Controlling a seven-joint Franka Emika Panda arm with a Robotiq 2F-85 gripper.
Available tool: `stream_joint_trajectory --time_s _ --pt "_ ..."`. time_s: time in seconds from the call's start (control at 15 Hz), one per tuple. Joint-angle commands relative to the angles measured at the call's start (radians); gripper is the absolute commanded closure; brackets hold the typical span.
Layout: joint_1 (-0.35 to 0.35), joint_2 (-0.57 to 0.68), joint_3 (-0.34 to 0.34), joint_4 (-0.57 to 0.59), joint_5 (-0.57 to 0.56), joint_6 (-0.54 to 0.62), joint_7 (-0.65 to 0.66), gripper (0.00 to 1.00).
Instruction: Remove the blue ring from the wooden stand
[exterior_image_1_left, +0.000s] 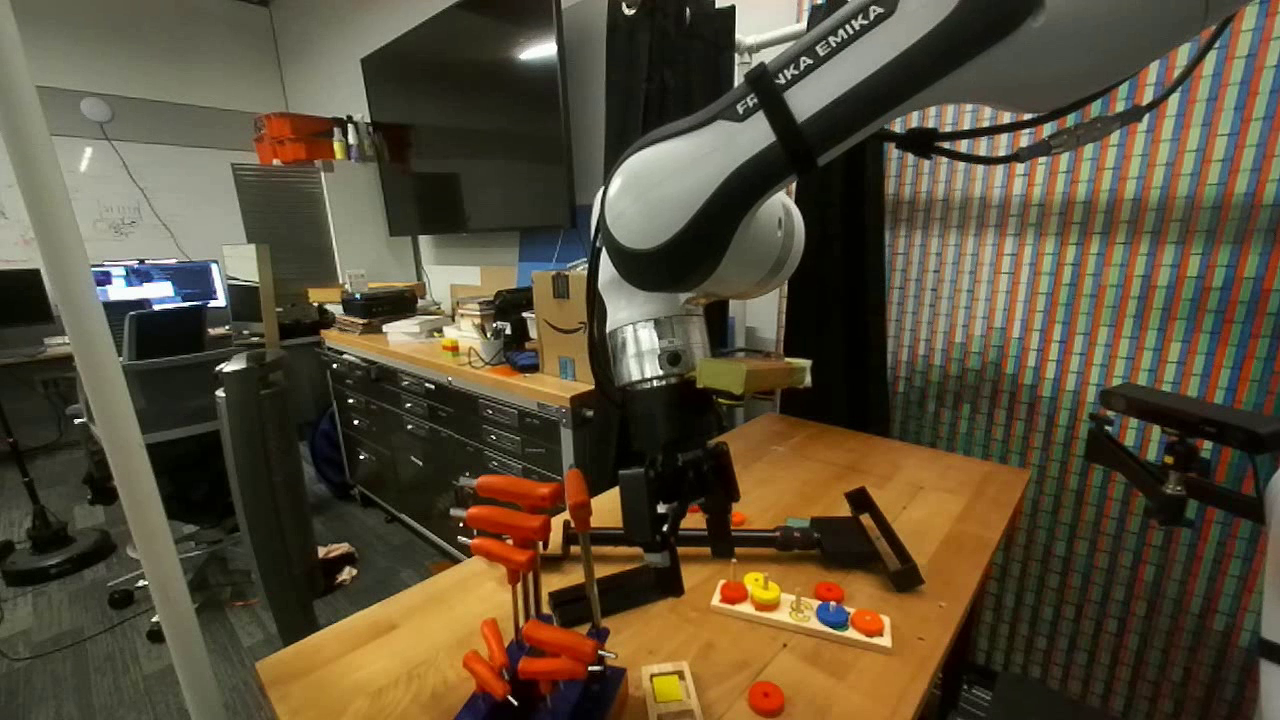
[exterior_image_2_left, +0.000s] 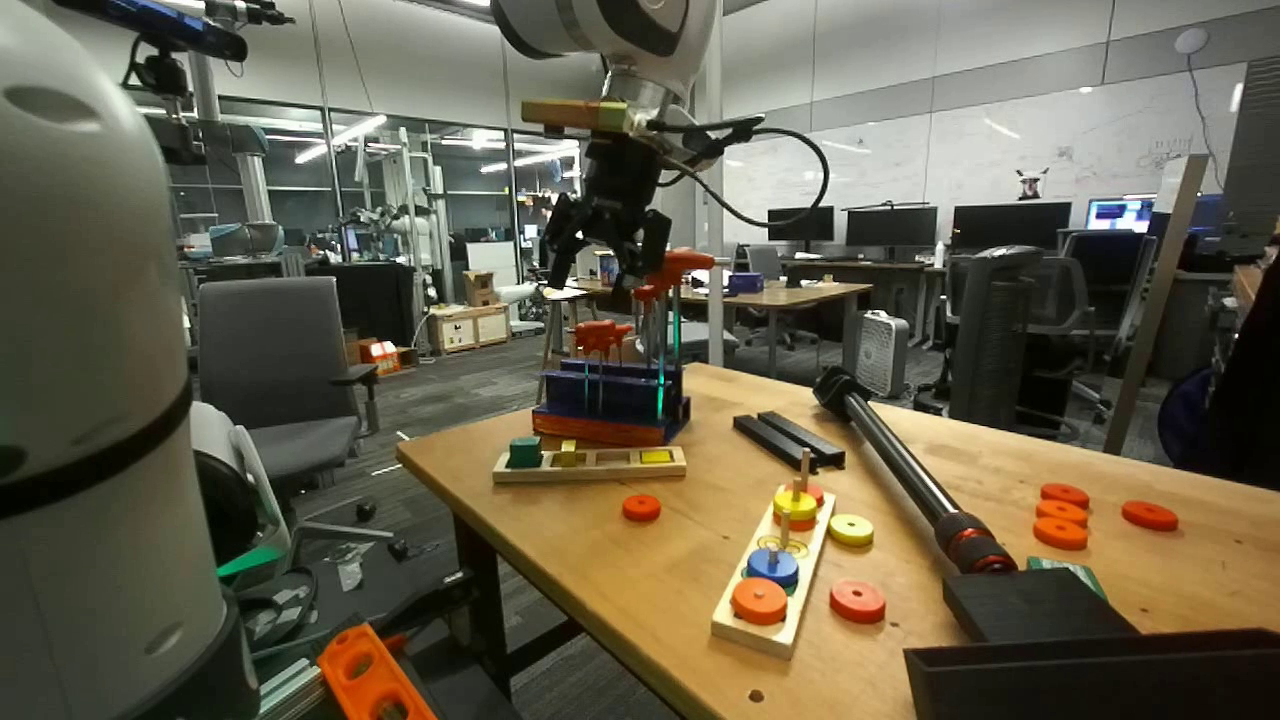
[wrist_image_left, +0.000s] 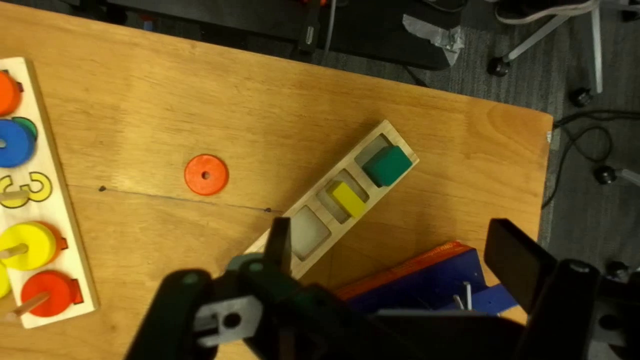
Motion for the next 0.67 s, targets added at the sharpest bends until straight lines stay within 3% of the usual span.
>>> stream_joint_trajectory --time_s 0.0,0.33,0.6 --pt "-0.020 -0.038 0.017 -0.023 -0.096 -0.040 0.009 0.00" --pt "-0.008 -0.165 0.026 -0.157 -0.257 -0.011 -0.063 0.00" --pt "0.012 -0.306 0.029 -0.284 -0.323 0.032 -0.162 0.00"
